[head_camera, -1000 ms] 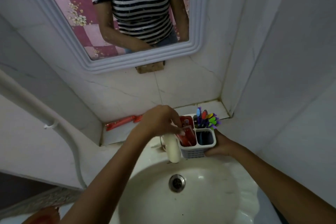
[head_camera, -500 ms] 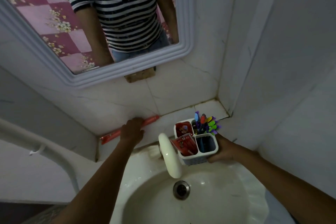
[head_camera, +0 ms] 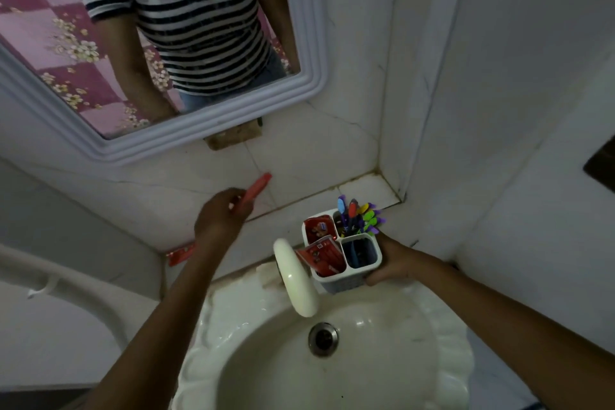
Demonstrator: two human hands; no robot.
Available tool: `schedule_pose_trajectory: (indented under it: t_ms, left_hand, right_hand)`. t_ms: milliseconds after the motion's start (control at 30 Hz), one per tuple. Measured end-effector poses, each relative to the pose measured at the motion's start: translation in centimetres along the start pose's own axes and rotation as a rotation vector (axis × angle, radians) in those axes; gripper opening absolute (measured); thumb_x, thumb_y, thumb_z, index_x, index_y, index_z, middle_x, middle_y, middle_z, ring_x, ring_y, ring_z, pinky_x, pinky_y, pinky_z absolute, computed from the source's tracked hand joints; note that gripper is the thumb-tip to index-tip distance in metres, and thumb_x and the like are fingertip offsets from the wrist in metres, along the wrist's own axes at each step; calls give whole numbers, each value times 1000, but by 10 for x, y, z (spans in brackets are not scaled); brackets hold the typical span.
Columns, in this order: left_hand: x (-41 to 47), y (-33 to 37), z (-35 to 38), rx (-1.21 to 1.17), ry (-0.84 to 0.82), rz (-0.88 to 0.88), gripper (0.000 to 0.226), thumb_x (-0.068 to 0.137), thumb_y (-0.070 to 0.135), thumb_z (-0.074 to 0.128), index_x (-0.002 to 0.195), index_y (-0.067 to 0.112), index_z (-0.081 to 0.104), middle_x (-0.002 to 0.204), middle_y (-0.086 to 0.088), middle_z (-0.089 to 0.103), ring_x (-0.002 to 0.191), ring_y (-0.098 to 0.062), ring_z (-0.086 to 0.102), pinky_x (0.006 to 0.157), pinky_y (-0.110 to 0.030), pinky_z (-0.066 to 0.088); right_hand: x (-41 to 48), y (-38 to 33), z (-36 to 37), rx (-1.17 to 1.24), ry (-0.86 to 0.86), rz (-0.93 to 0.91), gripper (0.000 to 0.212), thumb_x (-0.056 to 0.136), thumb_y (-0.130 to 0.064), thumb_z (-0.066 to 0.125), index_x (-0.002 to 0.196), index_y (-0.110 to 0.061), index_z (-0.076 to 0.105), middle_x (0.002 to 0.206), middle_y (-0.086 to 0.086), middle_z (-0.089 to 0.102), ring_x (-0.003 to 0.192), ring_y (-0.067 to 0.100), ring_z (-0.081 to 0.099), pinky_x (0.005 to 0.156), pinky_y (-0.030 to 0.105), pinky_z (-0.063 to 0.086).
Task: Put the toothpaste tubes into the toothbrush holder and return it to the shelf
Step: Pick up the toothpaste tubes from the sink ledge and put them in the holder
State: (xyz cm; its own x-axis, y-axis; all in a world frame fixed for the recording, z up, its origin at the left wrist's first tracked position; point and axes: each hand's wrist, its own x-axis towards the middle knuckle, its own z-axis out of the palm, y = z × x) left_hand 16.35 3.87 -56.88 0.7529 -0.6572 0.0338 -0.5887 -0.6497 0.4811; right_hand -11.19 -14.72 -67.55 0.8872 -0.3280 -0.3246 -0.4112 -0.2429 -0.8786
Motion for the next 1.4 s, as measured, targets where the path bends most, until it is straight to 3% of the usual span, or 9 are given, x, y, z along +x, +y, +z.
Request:
schedule_pose_trajectory:
  t_ms: [67, 200, 400, 567, 800, 967, 1100, 1233, 1400]
  left_hand:
    - [-10, 29, -31, -89, 51, 150, 35, 90, 42, 59, 122, 27, 64, 100, 10, 59, 83, -9, 55, 70, -26, 44]
    - [-39, 97, -69, 83, -206, 456, 36, 84, 37, 67, 120, 29, 67, 93, 9, 59, 79, -3, 52, 71, -22, 47]
    - [-76, 165, -16, 512, -420, 505, 48, 70, 66, 63, 101, 30, 73, 97, 6, 67, 92, -16, 62, 77, -33, 55]
    - [-76, 152, 16, 476, -302, 550, 32, 81, 49, 64, 106, 30, 69, 101, 4, 66, 94, -19, 64, 71, -31, 52]
    - [-46, 14, -27, 171, 96, 159, 27, 88, 31, 59, 114, 26, 67, 110, 1, 69, 99, -21, 66, 80, -33, 53]
    - [-33, -92, -20, 379, -197, -277, 51, 88, 26, 49, 139, 29, 47, 142, -4, 52, 124, -27, 54, 99, -36, 47]
    - [-32, -125, -6, 540, -328, -225, 66, 87, 20, 45, 144, 47, 30, 144, -2, 47, 126, -28, 51, 100, -39, 45]
    - [-24, -133, 12, 739, -280, -171, 37, 94, 28, 44, 130, 25, 49, 126, -5, 58, 114, -27, 58, 94, -41, 49]
    - [-31, -115, 23, 389, -255, -193, 29, 93, 30, 51, 119, 18, 58, 109, -15, 63, 105, -32, 62, 86, -38, 47]
  right_hand:
    - [-3, -4, 0, -1, 1, -4, 98, 48, -13, 85, 133, -15, 36, 129, 1, 54, 119, 7, 53, 97, 22, 49]
    - [-7, -11, 0, 27, -4, -6, 91, 56, 8, 82, 128, -18, 33, 120, -6, 50, 114, 9, 49, 81, 0, 44]
    - [-10, -20, 2, 15, -22, -28, 96, 57, 12, 81, 134, -8, 29, 114, -8, 50, 108, 5, 52, 75, -3, 43]
    - [-10, -23, 2, 27, -8, -33, 92, 57, 14, 80, 127, -18, 30, 113, -8, 50, 106, 6, 52, 75, 2, 44]
    - [-4, -10, 6, 75, -8, -50, 108, 46, -3, 84, 135, -17, 25, 121, -3, 53, 104, -15, 55, 82, 4, 47]
    - [0, 4, 4, 51, -10, -47, 107, 48, -9, 86, 138, -10, 30, 126, -7, 55, 113, -10, 54, 87, 8, 48]
    - [5, 11, 2, 0, -10, -37, 111, 46, -17, 90, 139, -11, 30, 133, 3, 55, 123, 8, 53, 104, 34, 48]
    - [6, 13, 1, -35, 7, -16, 109, 45, -18, 89, 138, -9, 33, 132, 5, 56, 123, 11, 54, 102, 28, 48]
    - [4, 10, 1, -46, 3, 2, 106, 47, -15, 89, 137, -10, 34, 132, 6, 55, 124, 13, 53, 104, 35, 47]
